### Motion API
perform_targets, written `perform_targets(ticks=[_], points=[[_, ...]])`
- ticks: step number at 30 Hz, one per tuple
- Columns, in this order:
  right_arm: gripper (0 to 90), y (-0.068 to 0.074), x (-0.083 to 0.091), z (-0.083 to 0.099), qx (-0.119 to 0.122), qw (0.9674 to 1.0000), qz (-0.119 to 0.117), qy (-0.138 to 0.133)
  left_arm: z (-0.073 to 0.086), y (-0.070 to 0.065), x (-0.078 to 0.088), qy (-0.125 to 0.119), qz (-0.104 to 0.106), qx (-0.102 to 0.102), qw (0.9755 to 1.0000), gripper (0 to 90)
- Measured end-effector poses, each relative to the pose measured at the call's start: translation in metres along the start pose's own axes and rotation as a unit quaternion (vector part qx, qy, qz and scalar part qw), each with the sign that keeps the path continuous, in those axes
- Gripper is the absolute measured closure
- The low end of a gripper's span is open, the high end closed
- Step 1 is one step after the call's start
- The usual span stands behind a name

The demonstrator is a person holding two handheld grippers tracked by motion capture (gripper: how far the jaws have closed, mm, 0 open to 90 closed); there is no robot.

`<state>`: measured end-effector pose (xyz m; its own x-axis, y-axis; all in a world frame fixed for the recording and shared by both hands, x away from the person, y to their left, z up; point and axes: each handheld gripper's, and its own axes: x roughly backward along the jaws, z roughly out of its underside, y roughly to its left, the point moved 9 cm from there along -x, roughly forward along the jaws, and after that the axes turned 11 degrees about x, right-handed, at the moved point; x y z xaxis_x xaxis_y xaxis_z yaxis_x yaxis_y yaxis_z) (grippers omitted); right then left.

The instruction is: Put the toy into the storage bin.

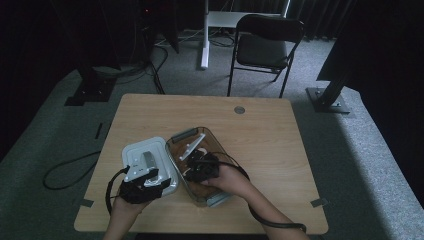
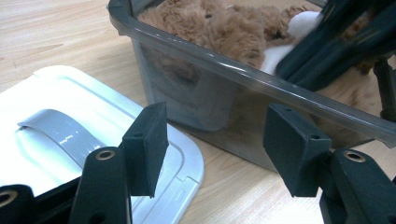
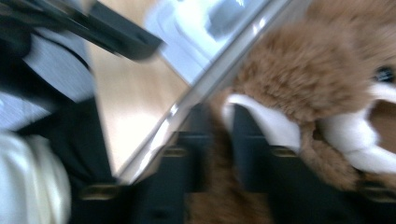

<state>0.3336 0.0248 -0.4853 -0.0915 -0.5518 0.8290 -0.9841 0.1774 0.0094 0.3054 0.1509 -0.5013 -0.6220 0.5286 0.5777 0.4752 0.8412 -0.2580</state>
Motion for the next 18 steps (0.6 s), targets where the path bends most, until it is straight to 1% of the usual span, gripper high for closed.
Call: perform_targets(ticks=[1,2,3,4,5,6,7,8,9,10,11,13,14,15,16,17,18], points=[[63.5,0.001,0.009,0.0,-0.002,0.9999,0.001,-0.015,0.0,0.0,0.001,0.0,0.0,0.0,1.0,41.7],[60.9,0.0,0.017,0.0,-0.003,0.9995,0.013,-0.028,-0.001,0.0,0.001,-0.001,0.0,0.0,1.0,41.6],[55.2,-0.002,0.024,0.0,-0.007,0.9988,0.026,-0.041,-0.001,0.0,0.002,-0.002,0.002,0.002,1.0,41.7],[50.7,-0.004,0.032,0.002,-0.012,0.9978,0.036,-0.054,-0.001,-0.001,0.002,-0.001,0.002,0.001,1.0,41.6],[48.9,-0.008,0.039,0.004,-0.019,0.9966,0.048,-0.065,-0.001,-0.001,0.002,-0.002,0.001,0.0,1.0,41.7],[47.6,-0.013,0.046,0.007,-0.031,0.9946,0.064,-0.075,-0.001,-0.001,0.002,-0.003,0.001,0.001,1.0,41.7],[45.2,-0.019,0.053,0.011,-0.046,0.9921,0.076,-0.088,0.0,-0.001,0.002,-0.002,0.002,0.002,1.0,41.7],[42.8,-0.025,0.06,0.015,-0.061,0.9897,0.083,-0.1,0.0,-0.001,0.002,-0.001,-0.001,0.001,1.0,41.6],[40.4,-0.031,0.066,0.021,-0.07,0.9871,0.094,-0.109,0.0,0.0,0.002,-0.001,-0.001,0.002,1.0,41.7],[37.0,-0.038,0.072,0.027,-0.079,0.9838,0.111,-0.117,0.0,0.0,0.002,-0.001,-0.001,0.002,1.0,41.7],[33.5,-0.045,0.076,0.034,-0.089,0.9805,0.129,-0.119,0.0,0.001,0.002,-0.001,-0.001,0.003,1.0,41.7],[22.6,-0.061,0.083,0.049,-0.112,0.9741,0.159,-0.115,0.001,0.001,0.0,0.0,-0.001,0.005,1.0,41.7],[15.5,-0.068,0.084,0.059,-0.122,0.9724,0.166,-0.109,0.001,0.001,-0.001,0.0,-0.003,0.004,1.0,41.6],[13.6,-0.074,0.084,0.067,-0.132,0.9709,0.17,-0.106,0.001,0.002,-0.002,0.0,-0.004,0.004,1.0,41.7],[14.0,-0.082,0.085,0.076,-0.15,0.9671,0.175,-0.107,0.001,0.002,-0.002,0.0,-0.004,0.004,1.0,41.6],[14.0,-0.092,0.085,0.088,-0.17,0.961,0.191,-0.105,0.001,0.002,-0.005,0.001,-0.003,0.007,1.0,40.7],[14.0,-0.097,0.085,0.095,-0.177,0.9582,0.2,-0.102,0.001,0.003,-0.006,0.001,-0.004,0.008,1.0,40.3]])
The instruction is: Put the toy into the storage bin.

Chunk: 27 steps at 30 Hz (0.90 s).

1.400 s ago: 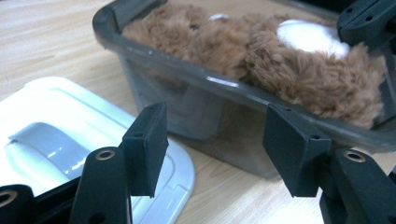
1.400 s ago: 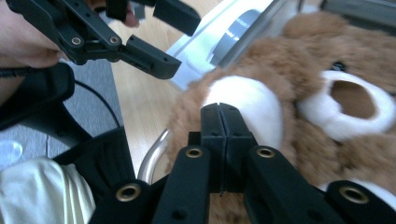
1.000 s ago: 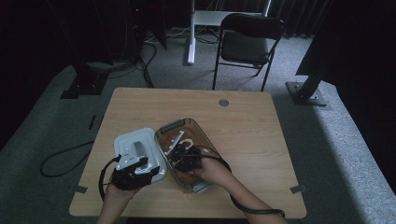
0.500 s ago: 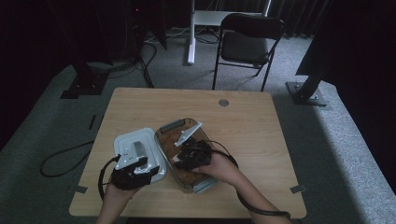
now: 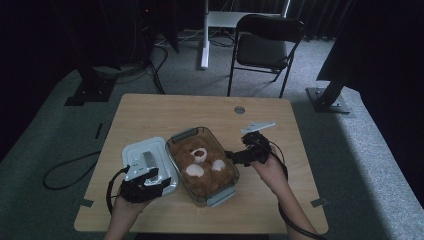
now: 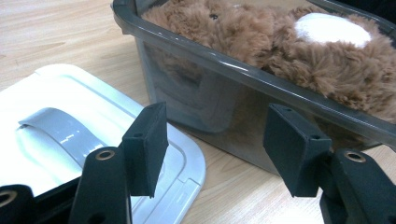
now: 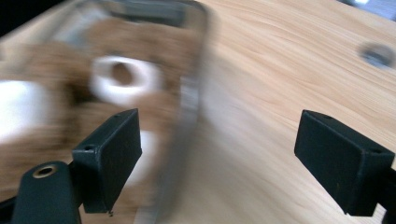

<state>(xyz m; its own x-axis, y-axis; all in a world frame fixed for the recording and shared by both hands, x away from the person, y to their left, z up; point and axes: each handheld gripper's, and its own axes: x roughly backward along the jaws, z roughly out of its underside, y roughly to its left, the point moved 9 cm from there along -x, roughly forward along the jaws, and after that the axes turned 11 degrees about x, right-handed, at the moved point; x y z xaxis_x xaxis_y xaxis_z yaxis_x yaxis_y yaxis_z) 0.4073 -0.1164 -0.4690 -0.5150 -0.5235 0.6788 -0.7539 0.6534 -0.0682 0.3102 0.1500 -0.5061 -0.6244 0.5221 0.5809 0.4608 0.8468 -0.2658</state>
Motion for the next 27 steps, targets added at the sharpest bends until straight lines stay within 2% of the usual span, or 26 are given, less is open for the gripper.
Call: perform_targets(ticks=[2,5,6,7,8,12,14,15,17,20,23,25,27], points=[[13.9,-0.016,-0.005,0.012,-0.015,0.9996,0.025,-0.001,0.001,0.0,-0.004,0.005,0.008,-0.003,0.9999,34.9],[13.4,-0.024,-0.017,0.027,-0.041,0.999,0.016,-0.002,0.005,0.002,-0.012,0.026,0.005,-0.009,0.9996,18.2],[13.4,-0.024,-0.017,0.027,-0.041,0.999,0.016,-0.002,0.005,0.002,-0.012,0.026,0.005,-0.009,0.9996,17.1],[13.3,-0.025,-0.02,0.031,-0.045,0.9989,0.014,-0.003,0.006,0.004,-0.016,0.029,-0.004,-0.011,0.9995,17.1],[13.2,-0.028,-0.026,0.038,-0.053,0.9985,0.013,-0.007,0.008,0.006,-0.021,0.041,-0.008,-0.013,0.999,8.3],[13.2,-0.03,-0.033,0.047,-0.069,0.9975,-0.001,-0.017,0.01,0.015,-0.026,0.035,-0.032,-0.005,0.9988,8.2],[13.2,-0.03,-0.034,0.052,-0.074,0.9971,-0.004,-0.016,0.01,0.025,-0.024,0.021,-0.075,-0.007,0.997,8.2],[13.2,-0.03,-0.034,0.054,-0.075,0.997,-0.006,-0.019,0.01,0.03,-0.024,0.019,-0.088,-0.005,0.9959,8.1],[13.2,-0.031,-0.032,0.058,-0.084,0.9962,-0.004,-0.022,0.011,0.04,-0.024,0.018,-0.105,0.015,0.9941,8.1],[13.1,-0.03,-0.031,0.064,-0.097,0.9949,-0.012,-0.024,0.009,0.051,-0.024,0.01,-0.114,0.042,0.9925,8.2],[13.2,-0.031,-0.033,0.071,-0.097,0.9952,0.0,-0.012,0.009,0.06,-0.029,0.018,-0.115,0.054,0.9917,8.3],[13.2,-0.031,-0.034,0.074,-0.099,0.995,0.001,-0.009,0.01,0.067,-0.034,0.027,-0.124,0.067,0.9896,8.3],[13.2,-0.031,-0.037,0.077,-0.098,0.9951,0.004,-0.004,0.011,0.07,-0.038,0.034,-0.125,0.072,0.989,8.3]])
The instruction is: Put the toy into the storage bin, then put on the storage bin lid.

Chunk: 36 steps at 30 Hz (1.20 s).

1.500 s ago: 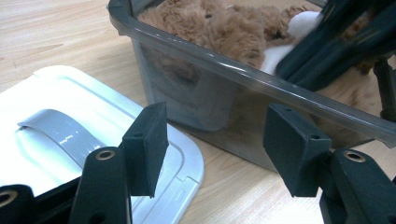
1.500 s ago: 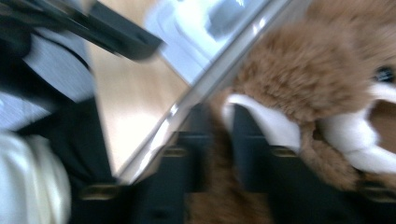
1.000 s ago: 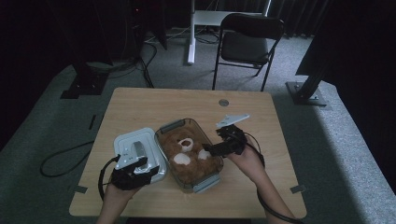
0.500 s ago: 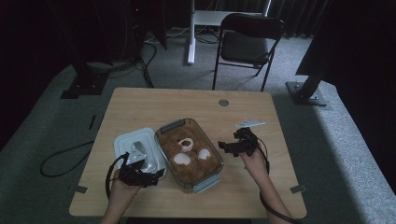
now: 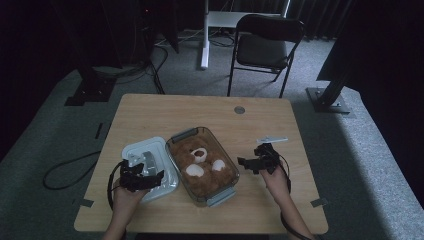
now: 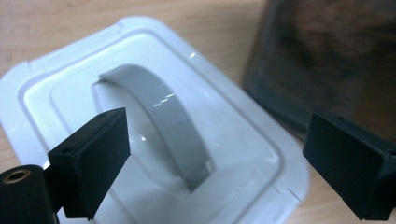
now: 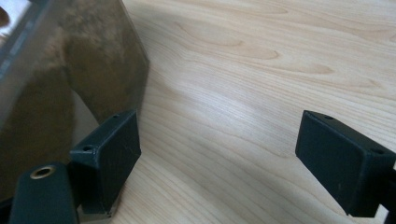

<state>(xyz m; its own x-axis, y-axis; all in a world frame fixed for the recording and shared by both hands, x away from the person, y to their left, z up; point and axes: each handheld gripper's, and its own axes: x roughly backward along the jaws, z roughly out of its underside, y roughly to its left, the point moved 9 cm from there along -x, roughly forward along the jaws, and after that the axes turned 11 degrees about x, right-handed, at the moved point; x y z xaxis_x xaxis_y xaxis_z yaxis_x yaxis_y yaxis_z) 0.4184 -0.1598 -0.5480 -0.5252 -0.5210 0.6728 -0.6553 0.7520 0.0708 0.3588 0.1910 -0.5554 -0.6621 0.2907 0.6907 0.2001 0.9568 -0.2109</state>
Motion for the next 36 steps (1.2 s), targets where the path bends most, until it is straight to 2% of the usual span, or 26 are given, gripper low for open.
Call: perform_targets(ticks=[1,5,8,14,16,18,20,25,28,29,31,32,34,36], points=[[13.3,0.0,-0.001,0.001,0.001,1.0,0.001,0.001,0.001,0.005,-0.007,0.007,-0.007,0.01,0.9999,8.4],[13.3,0.001,-0.003,0.003,0.005,1.0,0.001,0.004,0.004,0.011,-0.018,0.019,-0.018,0.012,0.9996,8.4],[13.4,0.002,-0.004,0.003,0.005,1.0,-0.002,0.004,0.004,0.013,-0.021,0.022,-0.017,0.016,0.9995,8.4],[13.4,0.002,-0.004,0.003,0.007,1.0,0.001,0.002,0.002,0.023,-0.032,0.032,-0.037,0.029,0.9984,8.4],[13.4,0.001,-0.004,0.003,0.007,1.0,0.002,0.001,0.002,0.023,-0.032,0.032,-0.037,0.029,0.9984,8.4],[13.5,0.002,-0.007,0.002,0.008,1.0,0.002,0.001,0.002,0.025,-0.038,0.034,-0.039,0.038,0.9979,8.5],[13.5,0.002,-0.008,0.002,0.008,1.0,0.0,0.001,0.002,0.026,-0.04,0.032,-0.039,0.04,0.9979,13.2],[13.6,0.003,-0.012,0.001,0.012,0.9999,0.003,0.003,0.003,0.026,-0.047,0.038,-0.03,0.052,0.9975,16.4],[13.7,0.004,-0.014,0.0,0.012,0.9999,0.004,0.003,0.003,0.027,-0.049,0.033,-0.029,0.06,0.9972,25.8],[13.7,0.005,-0.014,0.0,0.012,0.9999,0.004,0.002,0.003,0.028,-0.05,0.03,-0.034,0.064,0.997,26.1],[13.8,0.006,-0.014,-0.001,0.014,0.9999,0.003,0.001,0.001,0.031,-0.05,0.018,-0.047,0.071,0.9962,39.1],[13.8,0.006,-0.014,-0.001,0.016,0.9999,0.003,0.002,0.001,0.031,-0.05,0.015,-0.045,0.075,0.9961,40.5],[13.8,0.007,-0.015,-0.001,0.018,0.9998,0.004,0.003,0.0,0.031,-0.05,0.014,-0.043,0.073,0.9963,41.0],[13.9,0.008,-0.015,-0.001,0.02,0.9998,0.003,0.003,0.0,0.029,-0.05,0.016,-0.038,0.068,0.9969,50.5]])
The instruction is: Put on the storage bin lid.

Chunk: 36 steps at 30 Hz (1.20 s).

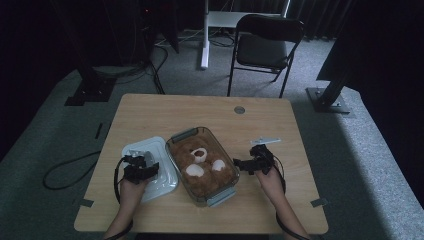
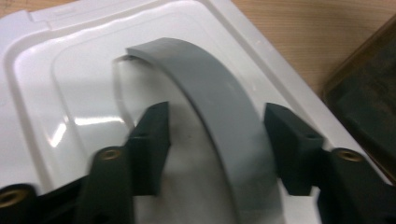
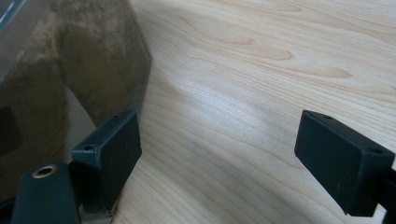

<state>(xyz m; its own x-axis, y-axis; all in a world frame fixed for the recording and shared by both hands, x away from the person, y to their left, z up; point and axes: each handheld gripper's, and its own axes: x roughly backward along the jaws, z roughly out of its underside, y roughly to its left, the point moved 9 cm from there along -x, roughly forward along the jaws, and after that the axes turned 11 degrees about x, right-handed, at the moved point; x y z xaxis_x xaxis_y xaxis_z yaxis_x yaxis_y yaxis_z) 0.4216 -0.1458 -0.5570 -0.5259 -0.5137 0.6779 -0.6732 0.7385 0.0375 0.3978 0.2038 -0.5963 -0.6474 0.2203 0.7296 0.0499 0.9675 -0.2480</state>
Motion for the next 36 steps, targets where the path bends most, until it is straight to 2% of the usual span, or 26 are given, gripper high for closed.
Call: perform_targets(ticks=[3,11,16,18,19,20,21,23,24,25,27,29,30,31,34,36], points=[[13.8,0.0,0.0,0.001,-0.001,1.0,0.0,0.002,0.0,-0.003,-0.001,0.001,0.013,0.001,0.9999,61.4],[13.9,0.002,0.0,0.002,-0.001,1.0,-0.005,-0.001,-0.001,-0.004,0.006,-0.005,0.036,0.027,0.999,67.1],[13.9,0.007,-0.005,0.006,0.002,0.9999,-0.01,0.007,-0.006,-0.005,0.018,-0.021,0.042,0.029,0.9985,70.8],[14.1,0.013,-0.01,0.01,0.003,0.9997,-0.019,0.013,-0.011,-0.006,0.032,-0.037,0.055,0.043,0.9969,70.9],[14.1,0.013,-0.01,0.01,0.003,0.9997,-0.019,0.013,-0.011,-0.006,0.032,-0.037,0.055,0.043,0.9969,70.9],[14.1,0.016,-0.013,0.013,0.004,0.9995,-0.026,0.016,-0.013,-0.007,0.04,-0.046,0.064,0.048,0.9957,70.9],[14.1,0.016,-0.013,0.013,0.004,0.9995,-0.026,0.016,-0.013,-0.007,0.04,-0.046,0.064,0.048,0.9957,70.9],[14.7,0.022,-0.017,0.016,0.004,0.999,-0.041,0.018,-0.017,-0.007,0.05,-0.058,0.068,0.049,0.9948,70.9],[15.2,0.023,-0.017,0.016,-0.001,0.9988,-0.046,0.014,-0.021,-0.008,0.061,-0.069,0.072,0.049,0.9938,70.9],[15.2,0.024,-0.018,0.017,-0.006,0.9987,-0.05,0.012,-0.021,-0.008,0.061,-0.069,0.072,0.049,0.9938,70.9],[15.2,0.025,-0.018,0.018,-0.01,0.9984,-0.054,0.01,-0.024,-0.009,0.072,-0.078,0.074,0.047,0.9931,70.9],[15.3,0.028,-0.02,0.02,-0.024,0.9971,-0.072,0.001,-0.029,-0.011,0.088,-0.092,0.082,0.045,0.9913,70.9],[15.3,0.03,-0.02,0.021,-0.026,0.9967,-0.076,0.0,-0.029,-0.011,0.088,-0.092,0.082,0.045,0.9913,70.9],[15.4,0.031,-0.021,0.022,-0.023,0.9969,-0.075,0.002,-0.032,-0.013,0.099,-0.1,0.087,0.042,0.9902,70.9],[15.4,0.034,-0.021,0.023,-0.023,0.9967,-0.077,0.002,-0.034,-0.016,0.11,-0.11,0.094,0.038,0.9887,70.9],[15.4,0.037,-0.022,0.025,-0.024,0.9963,-0.083,0.002,-0.037,-0.021,0.121,-0.119,0.105,0.039,0.9866,70.9]])
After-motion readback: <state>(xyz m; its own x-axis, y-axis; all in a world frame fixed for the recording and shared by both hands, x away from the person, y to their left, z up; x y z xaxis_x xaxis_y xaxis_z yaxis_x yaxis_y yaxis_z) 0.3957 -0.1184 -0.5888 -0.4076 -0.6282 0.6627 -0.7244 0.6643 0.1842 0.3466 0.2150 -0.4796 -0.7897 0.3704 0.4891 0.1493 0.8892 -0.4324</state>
